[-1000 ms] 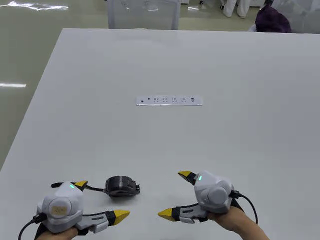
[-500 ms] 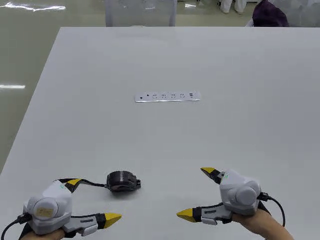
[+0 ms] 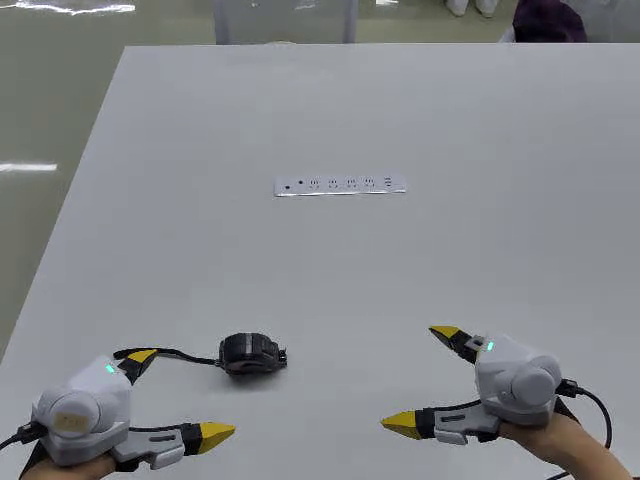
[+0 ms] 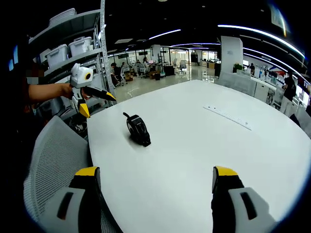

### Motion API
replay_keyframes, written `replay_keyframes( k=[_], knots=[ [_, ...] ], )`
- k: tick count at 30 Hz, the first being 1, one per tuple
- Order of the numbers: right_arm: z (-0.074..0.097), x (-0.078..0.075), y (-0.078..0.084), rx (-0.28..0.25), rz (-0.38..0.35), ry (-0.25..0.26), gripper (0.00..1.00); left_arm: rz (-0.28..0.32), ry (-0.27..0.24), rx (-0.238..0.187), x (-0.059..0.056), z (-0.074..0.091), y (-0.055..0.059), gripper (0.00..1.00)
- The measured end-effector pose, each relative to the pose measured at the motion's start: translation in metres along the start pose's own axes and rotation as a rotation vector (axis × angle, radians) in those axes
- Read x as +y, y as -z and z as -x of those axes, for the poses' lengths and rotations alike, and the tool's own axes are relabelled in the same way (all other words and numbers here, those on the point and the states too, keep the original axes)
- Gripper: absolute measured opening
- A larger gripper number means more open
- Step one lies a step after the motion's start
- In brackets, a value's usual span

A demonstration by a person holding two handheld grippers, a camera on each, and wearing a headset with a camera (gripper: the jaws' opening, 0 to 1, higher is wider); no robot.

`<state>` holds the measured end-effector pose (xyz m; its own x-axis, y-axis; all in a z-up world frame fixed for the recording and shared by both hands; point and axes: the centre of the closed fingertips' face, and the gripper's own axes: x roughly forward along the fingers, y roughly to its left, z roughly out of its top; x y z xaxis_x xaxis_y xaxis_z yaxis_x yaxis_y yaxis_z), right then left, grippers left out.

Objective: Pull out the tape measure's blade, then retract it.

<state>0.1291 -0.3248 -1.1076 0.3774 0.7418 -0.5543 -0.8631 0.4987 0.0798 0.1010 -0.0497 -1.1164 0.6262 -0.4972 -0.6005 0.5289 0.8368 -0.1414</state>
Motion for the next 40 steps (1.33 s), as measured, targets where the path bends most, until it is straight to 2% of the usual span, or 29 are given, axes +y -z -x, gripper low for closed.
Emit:
replay_keyframes(
  k=[6,13,18,40],
  knots=[
    [0.003,-0.004,-0.003,-0.002,0.014,0.010,0.97,0.008,-0.006,0.021,0.004,0.002,0.004,0.99],
    [0.004,-0.008,-0.004,0.006,0.029,0.008,0.97,0.024,-0.012,0.012,0.007,0.003,0.003,0.99],
    [0.004,-0.009,-0.003,0.013,0.036,0.005,0.97,0.034,-0.019,-0.006,0.008,0.002,-0.003,0.99],
    [0.003,-0.004,-0.002,0.021,0.043,-0.006,0.97,0.006,-0.017,-0.011,0.006,0.000,-0.009,0.99]
  ],
)
